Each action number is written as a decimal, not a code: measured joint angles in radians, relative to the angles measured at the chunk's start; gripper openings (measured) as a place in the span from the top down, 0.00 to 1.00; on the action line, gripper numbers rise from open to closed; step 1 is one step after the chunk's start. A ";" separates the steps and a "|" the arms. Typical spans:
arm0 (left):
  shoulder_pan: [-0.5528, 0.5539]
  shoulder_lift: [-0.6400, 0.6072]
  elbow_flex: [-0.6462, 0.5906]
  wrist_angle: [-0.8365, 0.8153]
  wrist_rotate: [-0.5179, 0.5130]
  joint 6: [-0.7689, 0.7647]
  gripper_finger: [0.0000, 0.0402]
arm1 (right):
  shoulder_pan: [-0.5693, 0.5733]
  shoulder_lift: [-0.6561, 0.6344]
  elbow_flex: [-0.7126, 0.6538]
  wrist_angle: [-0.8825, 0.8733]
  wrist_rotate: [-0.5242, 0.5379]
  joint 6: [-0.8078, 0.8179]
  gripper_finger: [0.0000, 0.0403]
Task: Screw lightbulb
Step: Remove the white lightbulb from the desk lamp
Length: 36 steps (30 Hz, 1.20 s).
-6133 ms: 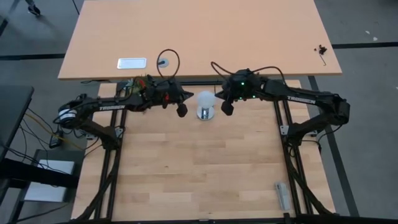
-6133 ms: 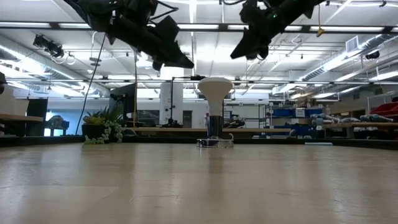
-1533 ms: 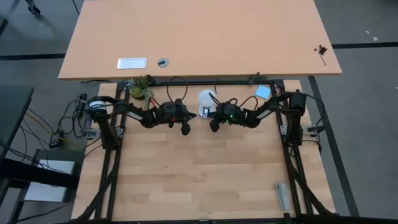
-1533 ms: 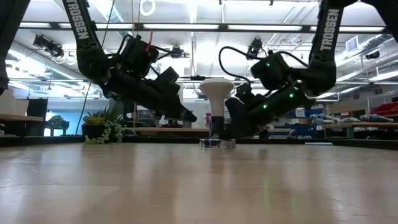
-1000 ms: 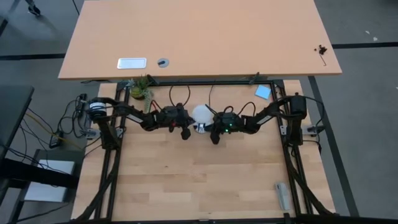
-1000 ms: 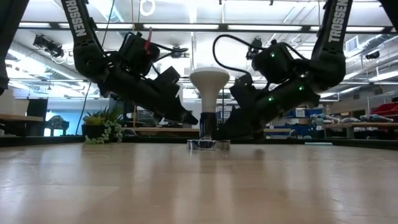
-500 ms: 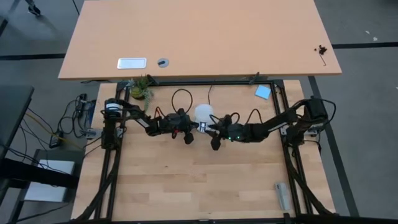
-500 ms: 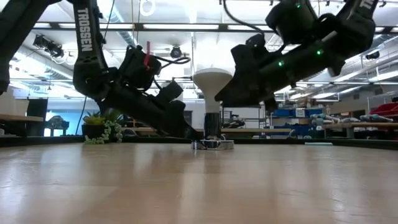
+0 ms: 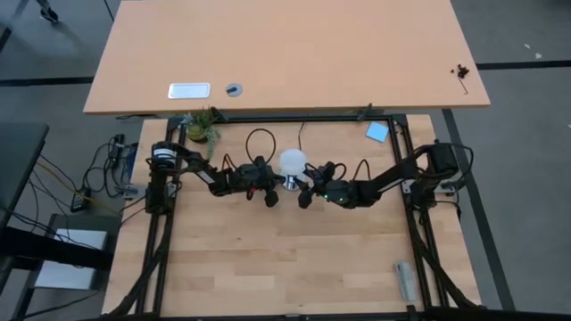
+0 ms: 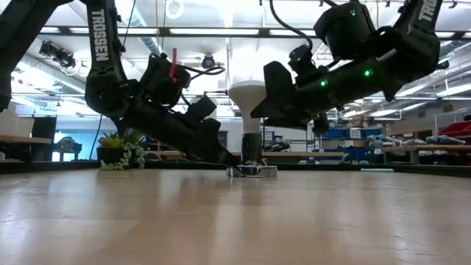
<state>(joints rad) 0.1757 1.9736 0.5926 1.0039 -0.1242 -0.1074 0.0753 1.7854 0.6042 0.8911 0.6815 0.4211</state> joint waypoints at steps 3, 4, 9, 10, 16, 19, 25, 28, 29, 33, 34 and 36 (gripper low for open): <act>0.000 0.000 0.000 0.006 -0.009 -0.001 0.95 | -0.009 0.044 0.000 0.078 0.000 -0.008 0.46; 0.000 0.001 0.000 0.008 -0.010 -0.003 0.95 | -0.011 0.060 0.000 0.108 0.000 -0.018 0.46; 0.000 0.001 0.000 0.010 -0.022 -0.003 0.95 | -0.013 0.118 0.007 0.243 0.003 -0.075 0.46; 0.000 0.001 0.000 0.010 -0.027 -0.003 0.95 | -0.013 0.127 0.016 0.245 0.007 -0.078 0.46; -0.001 0.001 -0.001 0.022 -0.043 -0.003 0.95 | -0.013 0.162 0.076 0.209 0.046 -0.129 0.47; 0.000 0.001 -0.001 0.015 -0.045 -0.006 0.95 | -0.012 0.162 0.101 0.173 0.134 -0.181 0.47; -0.001 0.001 0.000 0.011 -0.045 -0.010 0.95 | -0.013 0.161 0.113 0.167 0.186 -0.239 0.48; -0.001 0.001 0.000 0.010 -0.045 -0.028 0.95 | -0.013 0.161 0.113 0.166 0.187 -0.240 0.50; -0.001 0.001 0.000 0.010 -0.045 -0.033 0.95 | -0.013 0.161 0.113 0.165 0.187 -0.239 0.51; -0.001 0.001 0.000 0.007 -0.045 -0.035 0.95 | -0.013 0.161 0.113 0.164 0.187 -0.236 0.56; -0.001 0.001 0.000 0.008 -0.045 -0.035 0.95 | -0.013 0.161 0.113 0.162 0.186 -0.237 0.58; -0.001 0.001 0.000 0.007 -0.046 -0.035 0.95 | -0.013 0.161 0.113 0.155 0.181 -0.236 0.61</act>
<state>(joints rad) 0.1745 1.9747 0.5926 1.0109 -0.1702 -0.1429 0.0622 1.9469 0.7170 1.0462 0.8625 0.1847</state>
